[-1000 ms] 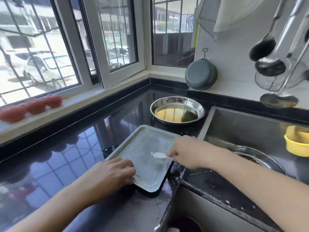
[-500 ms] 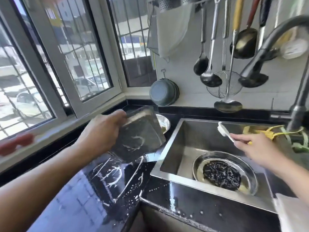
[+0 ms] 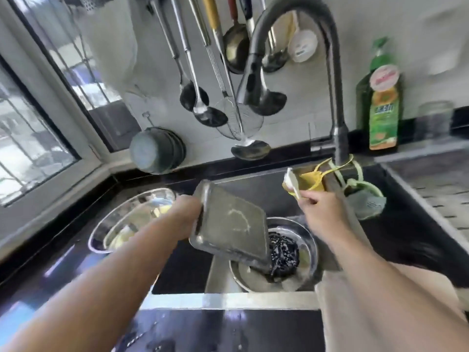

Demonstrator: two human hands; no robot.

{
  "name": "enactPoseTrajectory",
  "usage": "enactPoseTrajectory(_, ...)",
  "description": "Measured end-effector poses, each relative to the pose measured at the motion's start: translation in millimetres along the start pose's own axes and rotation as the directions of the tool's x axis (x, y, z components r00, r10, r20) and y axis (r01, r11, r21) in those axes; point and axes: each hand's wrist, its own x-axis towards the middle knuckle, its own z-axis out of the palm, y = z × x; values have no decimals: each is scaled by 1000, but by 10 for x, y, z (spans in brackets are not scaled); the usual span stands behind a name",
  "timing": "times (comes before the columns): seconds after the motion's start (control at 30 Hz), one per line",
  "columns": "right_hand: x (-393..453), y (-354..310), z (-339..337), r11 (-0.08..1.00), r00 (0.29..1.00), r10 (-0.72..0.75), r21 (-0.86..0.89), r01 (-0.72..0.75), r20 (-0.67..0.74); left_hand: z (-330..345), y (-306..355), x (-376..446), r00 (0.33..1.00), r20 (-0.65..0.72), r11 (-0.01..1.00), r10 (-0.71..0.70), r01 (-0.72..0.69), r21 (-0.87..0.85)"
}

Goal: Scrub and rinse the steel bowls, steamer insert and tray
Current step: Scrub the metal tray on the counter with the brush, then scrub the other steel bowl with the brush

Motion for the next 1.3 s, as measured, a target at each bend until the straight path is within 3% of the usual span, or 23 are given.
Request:
enactPoseTrajectory(0.1,59,38,7,999,999,36,10,-36,7,464,-413,285,975,108,951,-194,214,-223)
enactPoseTrajectory(0.2,89,92,41,999,999,30,30,-31,23,793,-649,426,927,197,884,-318,365,-292)
enactPoseTrajectory(0.3,123,131,68,999,998,31,-9,-30,61,942,-780,558,952,128,945,-279,296,-140)
enactPoseTrajectory(0.37,109,117,80,999,994,31,-30,-28,102,898,-812,602,970,92,973,-226,220,71)
enactPoseTrajectory(0.47,58,79,119,998,977,43,-51,-33,207,719,-790,443,940,229,929,-253,170,328)
enactPoseTrajectory(0.57,12,72,168,995,957,37,-98,-9,288,552,-708,257,955,271,904,-116,-11,427)
enactPoseTrajectory(0.63,-16,65,206,988,942,42,-154,10,332,389,-675,63,966,251,873,65,-177,454)
enactPoseTrajectory(0.7,-43,74,226,983,925,49,-182,22,378,170,-727,-97,948,192,781,253,-318,538)
enactPoseTrajectory(0.83,-80,60,275,965,903,59,-256,58,425,-416,-920,-221,789,4,544,614,-427,723)
enactPoseTrajectory(0.9,-96,42,283,961,897,72,-272,55,436,-705,-1034,-76,774,-95,491,626,-297,819)
enactPoseTrajectory(1.0,-114,55,292,960,879,89,-276,50,469,-1018,-1197,178,882,-155,477,445,-88,874)
enactPoseTrajectory(1.1,-110,80,290,951,863,82,-299,82,498,-1086,-1230,280,918,-100,441,383,-87,893)
enactPoseTrajectory(1.3,-84,112,295,958,852,81,-276,77,517,-1074,-1099,157,849,35,181,527,-152,972)
